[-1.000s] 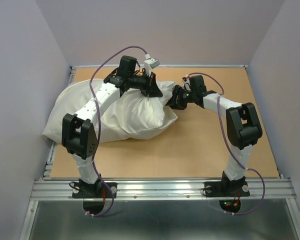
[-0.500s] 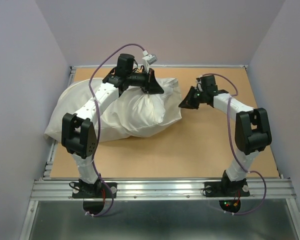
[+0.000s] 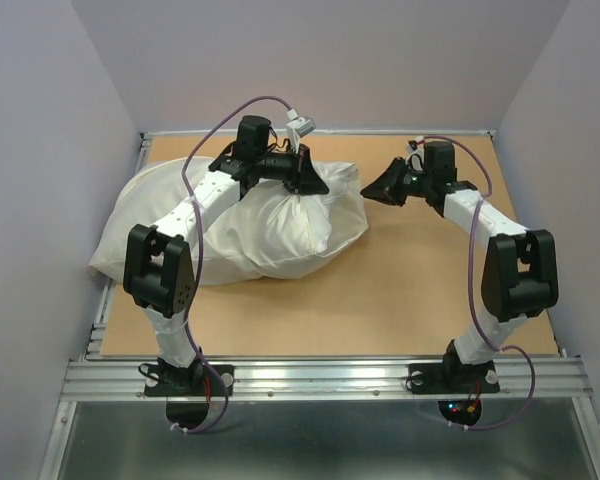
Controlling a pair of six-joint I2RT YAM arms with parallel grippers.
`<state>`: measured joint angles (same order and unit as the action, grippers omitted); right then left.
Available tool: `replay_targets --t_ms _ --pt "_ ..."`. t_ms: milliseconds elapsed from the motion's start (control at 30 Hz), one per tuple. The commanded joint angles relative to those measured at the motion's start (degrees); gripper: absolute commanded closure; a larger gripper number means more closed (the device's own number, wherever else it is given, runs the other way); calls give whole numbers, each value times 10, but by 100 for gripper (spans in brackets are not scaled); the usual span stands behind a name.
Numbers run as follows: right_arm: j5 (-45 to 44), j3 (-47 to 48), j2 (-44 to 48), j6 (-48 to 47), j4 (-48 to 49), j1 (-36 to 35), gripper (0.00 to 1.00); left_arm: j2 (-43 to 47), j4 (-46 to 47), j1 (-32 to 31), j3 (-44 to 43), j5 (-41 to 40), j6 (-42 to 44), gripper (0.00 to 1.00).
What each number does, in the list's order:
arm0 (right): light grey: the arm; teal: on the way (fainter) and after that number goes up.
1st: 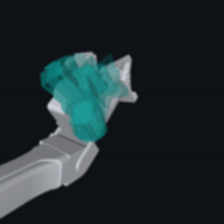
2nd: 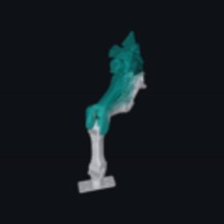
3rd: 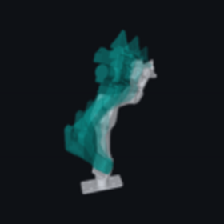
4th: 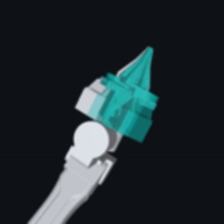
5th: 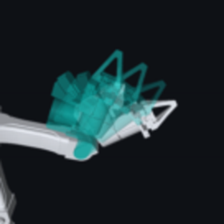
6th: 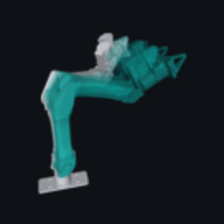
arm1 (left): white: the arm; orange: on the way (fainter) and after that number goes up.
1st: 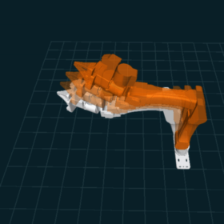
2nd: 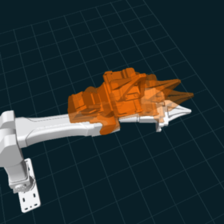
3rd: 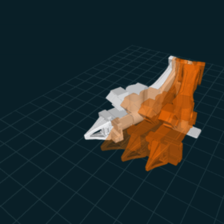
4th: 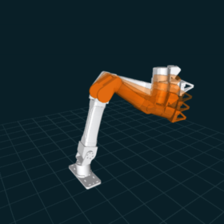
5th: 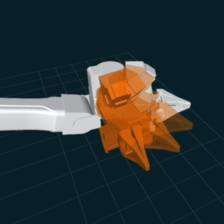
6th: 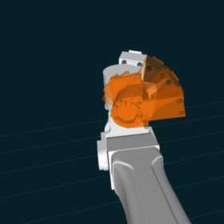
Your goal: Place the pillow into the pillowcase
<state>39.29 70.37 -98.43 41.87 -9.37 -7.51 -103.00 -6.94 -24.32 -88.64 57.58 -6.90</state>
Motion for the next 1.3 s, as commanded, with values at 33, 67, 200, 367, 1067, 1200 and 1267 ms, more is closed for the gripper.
replay_targets --t_ms 33,67,200,367,1067,1200,1267 --pt "52 -85 11 150 154 -42 79 21 67 -8 -24 43 -20 100" --pt "57 -97 0 174 180 -50 79 20 67 -9 -25 47 -26 100" --pt "31 -153 -49 266 395 -92 77 17 81 -15 -34 54 -31 100" --pt "-30 -91 -133 277 441 -140 82 14 80 -19 -34 53 -35 100" --pt "-371 -39 -132 -87 -89 -55 83 51 54 4 50 24 -10 100" --pt "-340 -37 -86 -134 -91 -49 83 54 54 1 68 20 8 100" --pt "-272 -21 -78 -142 -86 -50 82 43 54 0 66 20 17 100"
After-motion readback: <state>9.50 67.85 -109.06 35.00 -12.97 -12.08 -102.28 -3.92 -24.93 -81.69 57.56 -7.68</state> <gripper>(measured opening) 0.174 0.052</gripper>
